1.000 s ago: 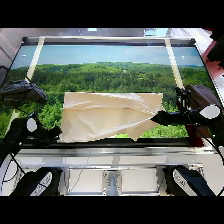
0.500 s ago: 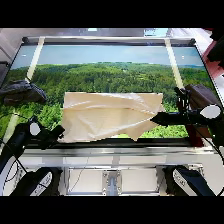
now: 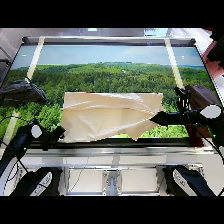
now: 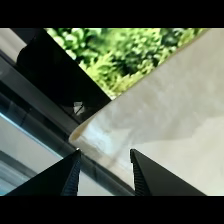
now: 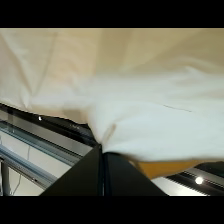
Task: Fold the shirts.
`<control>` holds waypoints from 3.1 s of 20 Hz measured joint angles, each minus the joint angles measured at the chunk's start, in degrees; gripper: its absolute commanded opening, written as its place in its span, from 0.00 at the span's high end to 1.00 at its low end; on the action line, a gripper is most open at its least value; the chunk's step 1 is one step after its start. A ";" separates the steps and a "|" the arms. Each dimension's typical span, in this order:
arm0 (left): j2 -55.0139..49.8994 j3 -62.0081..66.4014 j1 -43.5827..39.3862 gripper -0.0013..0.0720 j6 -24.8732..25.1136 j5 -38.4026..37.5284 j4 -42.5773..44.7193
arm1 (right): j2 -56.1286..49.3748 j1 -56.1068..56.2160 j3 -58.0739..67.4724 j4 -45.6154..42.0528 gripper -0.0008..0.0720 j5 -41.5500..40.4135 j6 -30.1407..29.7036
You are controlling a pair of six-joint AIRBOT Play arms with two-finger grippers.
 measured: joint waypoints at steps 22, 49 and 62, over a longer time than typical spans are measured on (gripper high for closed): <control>0.24 25.75 0.00 0.97 17.88 8.76 -2.12 | 2.45 0.00 11.06 -4.87 0.96 2.25 6.43; -43.91 51.58 -8.44 0.79 30.42 16.11 3.93 | -41.64 4.55 27.87 -16.90 0.95 -25.83 10.10; -30.38 53.33 -9.16 0.26 34.58 26.80 -1.31 | -28.22 -2.99 28.94 -24.26 0.22 -18.23 14.38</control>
